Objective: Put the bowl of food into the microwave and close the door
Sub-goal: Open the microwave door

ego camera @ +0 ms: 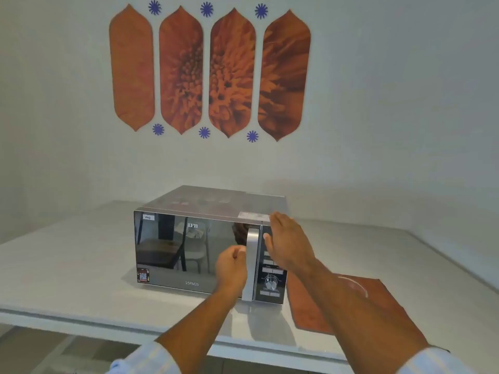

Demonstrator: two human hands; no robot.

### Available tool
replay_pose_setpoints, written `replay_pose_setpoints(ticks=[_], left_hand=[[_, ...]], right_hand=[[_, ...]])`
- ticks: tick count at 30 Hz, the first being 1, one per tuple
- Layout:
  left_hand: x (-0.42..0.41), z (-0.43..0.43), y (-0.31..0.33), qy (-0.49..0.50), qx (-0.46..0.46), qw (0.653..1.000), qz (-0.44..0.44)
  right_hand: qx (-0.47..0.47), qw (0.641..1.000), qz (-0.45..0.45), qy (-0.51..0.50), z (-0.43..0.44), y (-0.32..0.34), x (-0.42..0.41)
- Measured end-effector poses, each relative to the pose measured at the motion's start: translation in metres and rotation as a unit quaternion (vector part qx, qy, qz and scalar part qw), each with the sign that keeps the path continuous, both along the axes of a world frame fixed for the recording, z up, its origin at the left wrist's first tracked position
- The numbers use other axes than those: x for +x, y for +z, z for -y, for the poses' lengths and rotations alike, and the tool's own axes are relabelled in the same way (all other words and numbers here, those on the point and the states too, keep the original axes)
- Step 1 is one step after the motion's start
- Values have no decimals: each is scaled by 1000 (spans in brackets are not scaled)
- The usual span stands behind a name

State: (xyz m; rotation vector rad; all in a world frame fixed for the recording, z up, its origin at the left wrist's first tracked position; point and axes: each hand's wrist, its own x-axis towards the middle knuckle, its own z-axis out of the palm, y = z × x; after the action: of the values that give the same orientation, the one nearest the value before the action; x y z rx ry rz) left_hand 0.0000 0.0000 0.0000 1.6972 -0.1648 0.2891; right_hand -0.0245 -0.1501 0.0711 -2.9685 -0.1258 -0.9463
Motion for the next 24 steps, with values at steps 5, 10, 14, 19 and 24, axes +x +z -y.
replay_pose_setpoints(ticks=[5, 10, 14, 19, 24], left_hand=[[10, 4, 17, -35, -5, 999, 14], [22, 14, 18, -38, 18, 999, -2], [24, 18, 17, -28, 25, 999, -7], [20, 18, 22, -34, 9, 998, -43], [-16, -7, 18, -35, -2, 999, -40]], right_hand=[[-11, 999, -51, 2, 12, -4, 17], [-20, 997, -69, 0, 16, -13, 22], [-18, 995, -97, 2, 16, -11, 27], [-11, 995, -102, -5, 16, -10, 26], [-20, 994, -103, 8, 17, -9, 26]])
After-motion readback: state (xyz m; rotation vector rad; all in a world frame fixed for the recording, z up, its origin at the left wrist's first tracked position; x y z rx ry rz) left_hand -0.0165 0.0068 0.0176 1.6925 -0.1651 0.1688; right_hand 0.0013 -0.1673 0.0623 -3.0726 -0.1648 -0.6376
